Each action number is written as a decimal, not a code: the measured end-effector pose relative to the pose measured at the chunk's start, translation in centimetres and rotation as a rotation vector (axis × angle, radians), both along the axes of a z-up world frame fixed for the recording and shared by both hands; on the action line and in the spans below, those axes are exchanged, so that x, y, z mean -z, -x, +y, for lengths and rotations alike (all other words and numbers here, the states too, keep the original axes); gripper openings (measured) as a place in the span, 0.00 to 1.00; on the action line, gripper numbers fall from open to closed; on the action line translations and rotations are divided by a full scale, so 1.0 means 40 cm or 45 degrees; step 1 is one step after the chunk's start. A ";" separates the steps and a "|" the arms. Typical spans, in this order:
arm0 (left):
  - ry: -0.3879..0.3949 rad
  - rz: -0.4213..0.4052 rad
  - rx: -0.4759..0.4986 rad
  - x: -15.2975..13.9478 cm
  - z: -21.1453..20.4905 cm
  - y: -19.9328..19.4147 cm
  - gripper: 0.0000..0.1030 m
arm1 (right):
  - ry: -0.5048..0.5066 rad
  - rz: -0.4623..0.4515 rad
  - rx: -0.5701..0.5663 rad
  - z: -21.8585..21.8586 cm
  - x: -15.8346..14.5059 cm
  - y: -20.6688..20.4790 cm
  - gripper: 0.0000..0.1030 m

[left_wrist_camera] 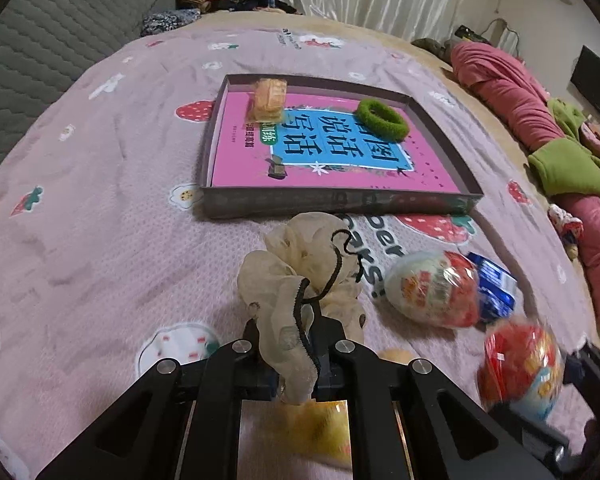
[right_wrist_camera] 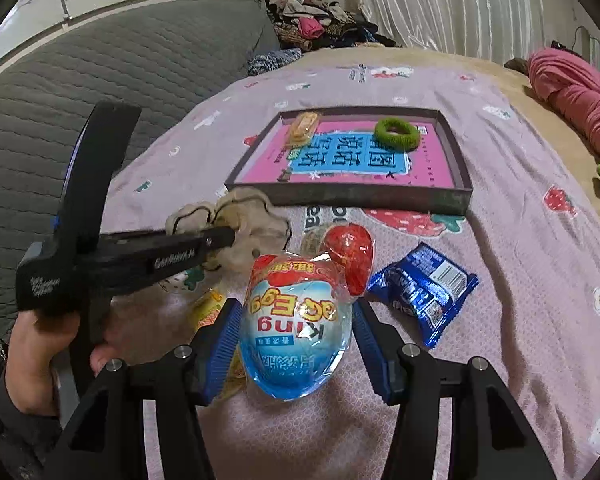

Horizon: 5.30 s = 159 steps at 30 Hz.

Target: Organize objects

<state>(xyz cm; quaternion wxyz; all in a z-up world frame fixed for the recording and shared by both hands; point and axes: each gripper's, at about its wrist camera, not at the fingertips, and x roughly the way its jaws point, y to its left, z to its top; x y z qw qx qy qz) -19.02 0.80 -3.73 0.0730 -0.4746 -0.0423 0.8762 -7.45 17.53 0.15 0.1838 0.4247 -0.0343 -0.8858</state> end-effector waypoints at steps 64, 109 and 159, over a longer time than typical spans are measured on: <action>0.211 0.579 -0.046 -0.397 0.034 -0.012 0.11 | -0.032 0.552 0.039 0.083 -0.419 0.124 0.55; 0.110 0.293 -0.103 -0.015 0.028 0.398 0.13 | -0.161 0.195 0.059 0.132 0.023 0.554 0.55; 0.177 0.266 -0.170 -0.012 -0.030 0.373 0.80 | -0.248 0.097 0.115 0.129 0.042 0.556 0.85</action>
